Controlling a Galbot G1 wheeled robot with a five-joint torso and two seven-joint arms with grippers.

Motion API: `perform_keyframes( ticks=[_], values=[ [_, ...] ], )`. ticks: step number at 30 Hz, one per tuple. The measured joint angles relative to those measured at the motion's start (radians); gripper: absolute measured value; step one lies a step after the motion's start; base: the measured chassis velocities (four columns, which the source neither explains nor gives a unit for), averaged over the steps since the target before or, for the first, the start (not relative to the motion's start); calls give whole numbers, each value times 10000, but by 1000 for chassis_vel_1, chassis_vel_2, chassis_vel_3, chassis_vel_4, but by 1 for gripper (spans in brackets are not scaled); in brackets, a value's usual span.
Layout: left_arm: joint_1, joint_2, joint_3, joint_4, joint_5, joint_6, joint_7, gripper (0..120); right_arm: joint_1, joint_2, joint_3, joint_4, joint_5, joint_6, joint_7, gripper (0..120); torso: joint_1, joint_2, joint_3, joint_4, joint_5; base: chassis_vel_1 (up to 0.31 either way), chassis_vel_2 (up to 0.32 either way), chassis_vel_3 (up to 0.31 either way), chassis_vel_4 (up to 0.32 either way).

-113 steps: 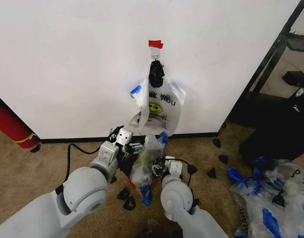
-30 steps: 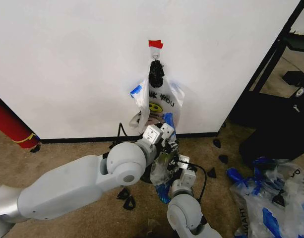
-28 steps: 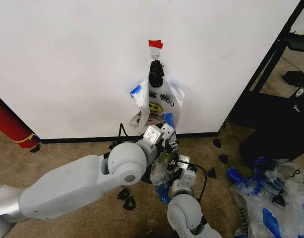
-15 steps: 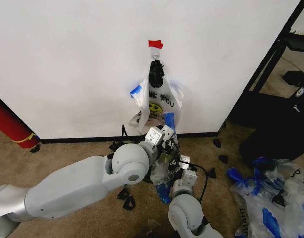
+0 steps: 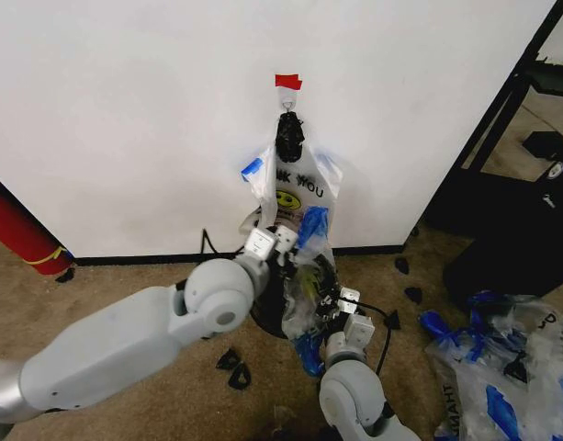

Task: Pick up the garbage bag from the wall and place it over the trash bin.

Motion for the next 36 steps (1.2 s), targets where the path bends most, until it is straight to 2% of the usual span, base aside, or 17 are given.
perform_keyframes(
  ticks=[13,19,21,24,25,26,30,32,33,35,36],
  values=[
    [167,355,-698,252,29,0,212,0,-440,-399,322,324,545,354,-418,0,0,0,0,-3,0,0,0,0,0],
    [795,694,-1337,-429,-11,0,290,0,-552,-451,516,404,782,364,-416,0,0,0,0,-1,-1,0,0,0,0],
    [1205,759,-1743,-1380,-151,-1,267,10,-504,-413,522,347,711,381,-410,0,0,0,0,-1,0,0,0,0,0],
    [1353,813,-1887,-1873,-306,-1,169,16,-457,-361,518,274,623,385,-404,0,-1,0,-1,-2,0,0,0,0,0],
    [1429,949,-2095,-2368,-475,-1,91,26,-404,-293,517,203,545,388,-393,0,0,0,0,-1,0,0,0,0,0],
    [1429,949,-2095,-2368,-475,-1,91,26,-404,-293,517,203,545,388,-393,0,0,0,0,-1,0,0,0,0,0],
    [1388,1344,-2465,-3029,-862,-1,-37,41,-368,-225,556,92,358,389,-330,0,-1,0,0,0,0,0,0,0,0],
    [1271,1453,-2329,-3271,-1011,-2,-156,51,-363,-203,604,68,273,389,-272,0,-1,0,-1,0,1,0,0,0,0],
    [1271,1453,-2329,-3271,-1011,-2,-156,51,-363,-203,604,68,273,389,-272,0,-1,0,-1,0,1,0,0,0,0],
    [990,1315,-1372,-3247,-1028,-2,-412,61,-353,-152,638,68,217,386,-186,0,-1,2,0,0,0,0,0,0,0],
    [936,1259,-1205,-3196,-1021,-2,-459,63,-348,-140,641,68,204,383,-175,0,-1,2,0,-1,-1,0,0,0,0]
  ],
)
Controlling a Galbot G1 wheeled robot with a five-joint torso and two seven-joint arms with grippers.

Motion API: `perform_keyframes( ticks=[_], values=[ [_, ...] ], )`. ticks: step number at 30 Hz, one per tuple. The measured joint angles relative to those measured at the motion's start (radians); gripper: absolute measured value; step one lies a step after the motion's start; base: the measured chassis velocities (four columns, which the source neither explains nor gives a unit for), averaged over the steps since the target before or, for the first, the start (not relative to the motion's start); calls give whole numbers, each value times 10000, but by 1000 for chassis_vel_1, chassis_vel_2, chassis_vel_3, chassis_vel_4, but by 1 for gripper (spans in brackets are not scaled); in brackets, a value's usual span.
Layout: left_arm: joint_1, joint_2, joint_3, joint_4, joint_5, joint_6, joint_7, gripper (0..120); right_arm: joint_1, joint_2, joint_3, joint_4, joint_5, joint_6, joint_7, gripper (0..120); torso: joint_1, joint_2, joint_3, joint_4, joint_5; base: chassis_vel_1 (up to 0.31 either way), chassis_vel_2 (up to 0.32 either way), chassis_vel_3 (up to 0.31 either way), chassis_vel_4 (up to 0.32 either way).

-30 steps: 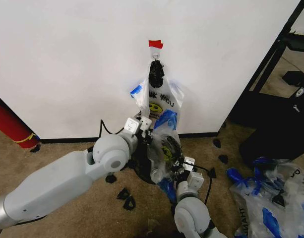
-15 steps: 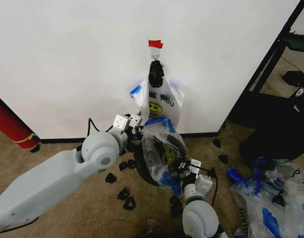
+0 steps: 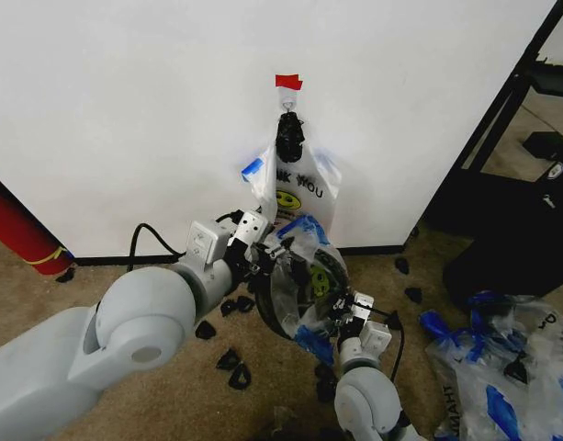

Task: Pick up the garbage bag from the wall and place it over the trash bin.

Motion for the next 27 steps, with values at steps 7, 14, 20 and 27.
perform_keyframes(
  ticks=[7,14,20,27],
  values=[
    [-926,-1019,2284,1340,17,0,-1243,88,72,119,88,-100,-411,-18,77,0,1,0,1,-3,3,0,0,0,0],
    [-1331,-1388,3592,2397,644,1,-1827,74,183,90,193,-362,-436,-27,-13,0,2,-1,2,-1,2,0,0,0,0],
    [-1364,-1384,3928,2585,842,1,-1853,61,294,86,249,-464,-429,-34,-14,0,1,0,1,0,2,0,0,0,0],
    [-1247,-1415,3981,2743,1027,1,-1874,46,335,93,247,-482,-418,-38,-14,0,1,0,1,0,2,0,0,0,0]
  ],
)
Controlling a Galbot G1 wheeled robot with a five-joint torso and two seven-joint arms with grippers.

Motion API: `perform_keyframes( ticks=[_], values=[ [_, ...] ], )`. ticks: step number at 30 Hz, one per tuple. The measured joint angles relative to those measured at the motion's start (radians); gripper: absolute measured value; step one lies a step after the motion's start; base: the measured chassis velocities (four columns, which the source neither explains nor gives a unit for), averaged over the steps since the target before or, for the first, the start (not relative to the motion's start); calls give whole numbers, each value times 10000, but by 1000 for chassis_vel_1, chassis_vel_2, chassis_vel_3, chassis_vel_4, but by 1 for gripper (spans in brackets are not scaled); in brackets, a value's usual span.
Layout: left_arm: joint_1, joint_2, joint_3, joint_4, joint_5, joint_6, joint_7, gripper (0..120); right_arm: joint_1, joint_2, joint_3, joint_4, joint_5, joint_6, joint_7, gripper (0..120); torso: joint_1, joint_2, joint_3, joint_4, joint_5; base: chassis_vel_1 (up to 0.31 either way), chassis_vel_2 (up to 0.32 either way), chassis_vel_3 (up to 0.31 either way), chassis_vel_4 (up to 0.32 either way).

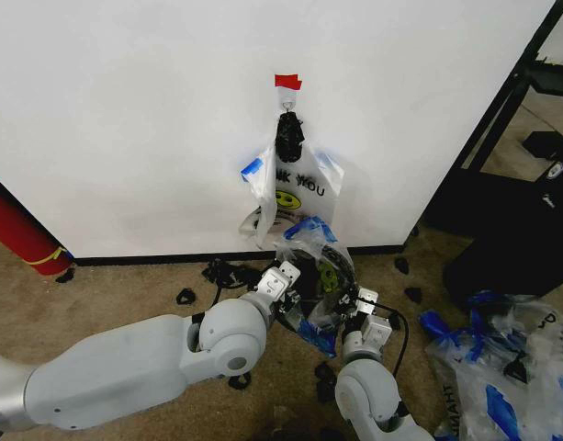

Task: Pick up the garbage bag from the wall and place it over the trash bin.

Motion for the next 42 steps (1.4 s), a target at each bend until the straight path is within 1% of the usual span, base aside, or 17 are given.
perform_keyframes(
  ticks=[1,5,7,9,10,11,18,21,22,26,27,28,29,30,32,39,42],
  values=[
    [30,-9,-1,15,18,0,-7,34,5,3,-3,-1,2,-1,0,0,0,0,0,0,0,0,0,0,0],
    [163,-3,-99,20,92,0,-25,15,16,7,-19,-2,15,-15,0,0,0,0,0,-1,-1,0,0,0,0],
    [178,10,-129,6,92,0,-26,13,16,7,-19,-2,19,-17,0,0,0,0,0,-1,-1,0,0,0,0],
    [215,46,-205,-43,92,0,-27,3,18,3,-16,-2,26,-20,2,0,0,0,0,-1,-1,0,0,0,0],
    [221,55,-220,-54,92,0,-26,3,19,1,-15,-3,27,-20,2,0,0,0,0,-1,-1,0,0,0,0],
    [246,91,-278,-99,91,0,-27,0,23,-3,-10,-3,34,-21,3,0,0,0,0,-1,-1,0,0,0,0],
    [465,295,-732,-222,-37,0,-26,0,48,-19,23,-2,237,-21,23,0,0,-3,0,0,-1,0,0,0,0],
    [550,383,-1384,-174,-450,0,-8,0,29,-18,88,69,597,-9,47,0,0,-3,0,-1,-2,0,0,0,0],
    [550,383,-1384,-174,-450,0,-8,0,29,-18,88,69,597,-9,47,0,0,-3,0,-1,-2,0,0,0,0],
    [870,805,-2089,-272,-897,1,53,0,-41,-95,241,267,1406,102,-35,0,0,-3,0,0,-2,0,0,0,0],
    [1167,997,-2406,-317,-986,0,111,0,-76,-180,330,338,1709,172,-163,0,0,-3,0,1,-1,0,0,0,0],
    [1167,997,-2406,-317,-986,0,111,0,-76,-180,330,338,1709,172,-163,0,0,-3,0,1,-1,0,0,0,0],
    [1324,1084,-2550,-341,-1015,0,156,0,-97,-232,389,368,1864,213,-241,0,0,-3,-1,0,-2,0,0,0,0],
    [1712,1274,-3050,-352,-1115,1,317,0,-209,-409,560,534,2481,240,-518,0,0,-2,0,1,-2,0,0,0,0],
    [1831,1357,-3346,-284,-1317,0,384,0,-383,-599,689,668,2759,228,-894,0,0,-2,-1,-1,-1,0,0,0,0],
    [2080,1451,-3687,-121,-1567,0,585,0,-622,-853,950,993,3605,78,-1435,0,0,-2,-1,-1,-1,0,0,0,0],
    [2172,1464,-3762,-99,-1623,1,644,0,-635,-886,1023,1034,3782,78,-1476,0,0,-2,-1,-1,0,0,0,0,0]
  ],
)
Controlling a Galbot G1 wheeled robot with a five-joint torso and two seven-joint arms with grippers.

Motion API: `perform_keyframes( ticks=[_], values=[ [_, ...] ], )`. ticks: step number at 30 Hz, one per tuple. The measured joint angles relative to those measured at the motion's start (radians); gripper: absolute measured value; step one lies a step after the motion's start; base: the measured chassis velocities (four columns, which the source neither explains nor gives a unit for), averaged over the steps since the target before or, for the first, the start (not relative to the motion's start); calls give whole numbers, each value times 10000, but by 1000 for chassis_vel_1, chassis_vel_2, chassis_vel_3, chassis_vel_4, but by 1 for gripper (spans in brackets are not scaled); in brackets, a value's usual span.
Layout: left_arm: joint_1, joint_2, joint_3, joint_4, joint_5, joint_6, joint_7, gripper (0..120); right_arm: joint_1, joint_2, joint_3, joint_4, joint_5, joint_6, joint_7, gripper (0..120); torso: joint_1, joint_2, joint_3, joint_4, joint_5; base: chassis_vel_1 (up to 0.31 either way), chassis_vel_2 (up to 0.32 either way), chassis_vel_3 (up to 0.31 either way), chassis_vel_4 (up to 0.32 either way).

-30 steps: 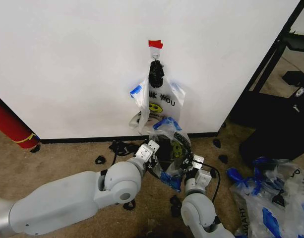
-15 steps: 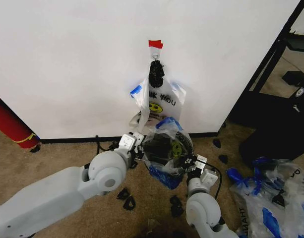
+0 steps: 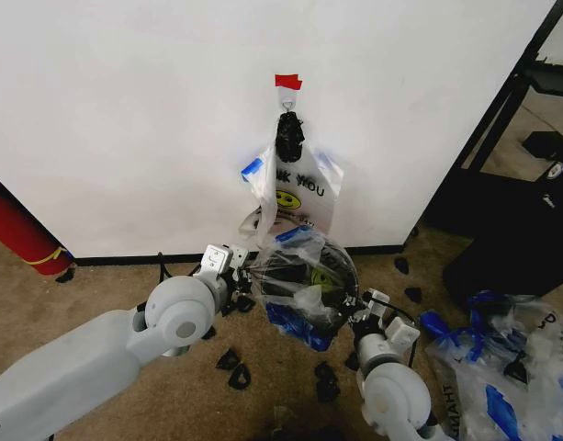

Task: Pick up the garbage bag from the wall and place it over the trash bin.

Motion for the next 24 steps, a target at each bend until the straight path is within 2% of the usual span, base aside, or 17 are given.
perform_keyframes(
  ticks=[8,14,17,20,24],
  values=[
    [542,225,-457,-137,-101,0,398,0,-10,-101,297,147,901,53,-31,0,0,0,0,1,1,0,0,0,0],
    [731,64,-604,-90,-100,0,535,0,-17,-126,321,209,1174,60,-35,0,0,0,0,0,0,0,0,0,0],
    [783,-1,-845,-154,-130,0,504,11,-21,-116,313,208,1173,60,-19,0,0,0,0,0,-1,0,0,0,0],
    [818,54,-1141,-299,-177,0,480,18,-21,-108,308,184,1129,61,4,0,0,0,0,0,-1,0,0,0,0],
    [1123,530,-1942,-973,-489,0,482,36,40,-105,327,59,989,65,52,0,0,0,0,1,1,0,0,0,0]
  ],
)
